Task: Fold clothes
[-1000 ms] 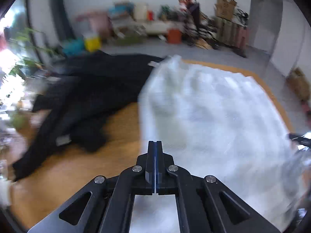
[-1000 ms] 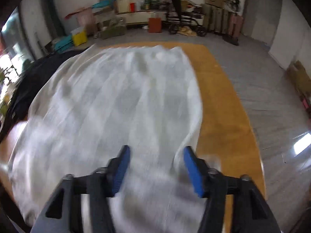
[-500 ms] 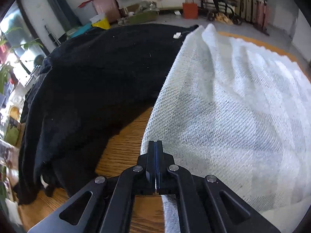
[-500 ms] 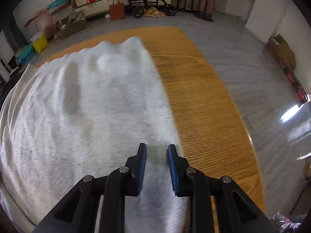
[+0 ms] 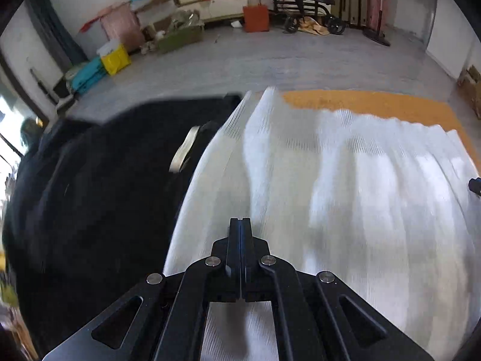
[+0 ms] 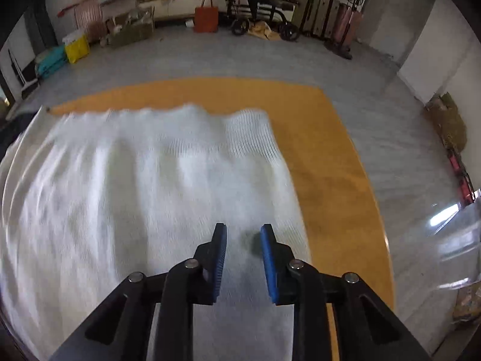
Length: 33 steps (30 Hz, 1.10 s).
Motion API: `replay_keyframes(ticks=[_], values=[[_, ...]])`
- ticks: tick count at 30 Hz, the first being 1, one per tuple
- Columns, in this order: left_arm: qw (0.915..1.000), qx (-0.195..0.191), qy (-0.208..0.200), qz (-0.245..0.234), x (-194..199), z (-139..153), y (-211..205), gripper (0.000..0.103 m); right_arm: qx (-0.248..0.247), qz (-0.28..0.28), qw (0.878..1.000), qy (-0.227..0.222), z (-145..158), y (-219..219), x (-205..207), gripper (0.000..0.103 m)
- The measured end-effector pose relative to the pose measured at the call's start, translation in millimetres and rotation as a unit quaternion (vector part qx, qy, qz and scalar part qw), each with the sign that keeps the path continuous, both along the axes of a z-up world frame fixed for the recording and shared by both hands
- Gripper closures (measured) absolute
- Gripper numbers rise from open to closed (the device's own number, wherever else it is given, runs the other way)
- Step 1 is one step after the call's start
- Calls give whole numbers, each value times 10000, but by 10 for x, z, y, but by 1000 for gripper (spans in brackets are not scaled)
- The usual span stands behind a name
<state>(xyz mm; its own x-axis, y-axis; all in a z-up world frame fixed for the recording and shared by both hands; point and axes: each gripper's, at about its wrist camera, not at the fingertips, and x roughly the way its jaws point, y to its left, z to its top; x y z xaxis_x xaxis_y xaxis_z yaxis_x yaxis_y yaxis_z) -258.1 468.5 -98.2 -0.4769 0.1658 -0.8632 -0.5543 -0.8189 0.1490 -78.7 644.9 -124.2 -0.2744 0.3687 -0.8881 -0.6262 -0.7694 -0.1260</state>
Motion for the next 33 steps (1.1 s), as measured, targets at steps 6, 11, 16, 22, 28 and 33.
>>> replay_keyframes(ticks=[6, 11, 16, 22, 28, 33], values=[[9987, -16, -46, 514, -390, -151, 154, 102, -121, -282, 9994, 143, -83, 278, -216, 76], [9982, -176, -254, 507, -579, -80, 130, 102, -191, -511, 9985, 86, -110, 424, -198, 70], [9987, -321, -131, 368, -586, -22, 87, 102, -86, -615, 9980, 68, -104, 579, -172, 67], [9948, 837, -382, 447, -552, 111, -192, 102, -260, -569, 9972, 419, -23, 594, -83, 66], [9966, 135, -772, -240, -51, 160, -517, 102, -682, -160, 9963, 503, 220, 343, 347, 69], [9920, -852, -707, -607, 481, 86, -739, 102, -304, 546, 9978, -225, 122, 83, 825, 69]])
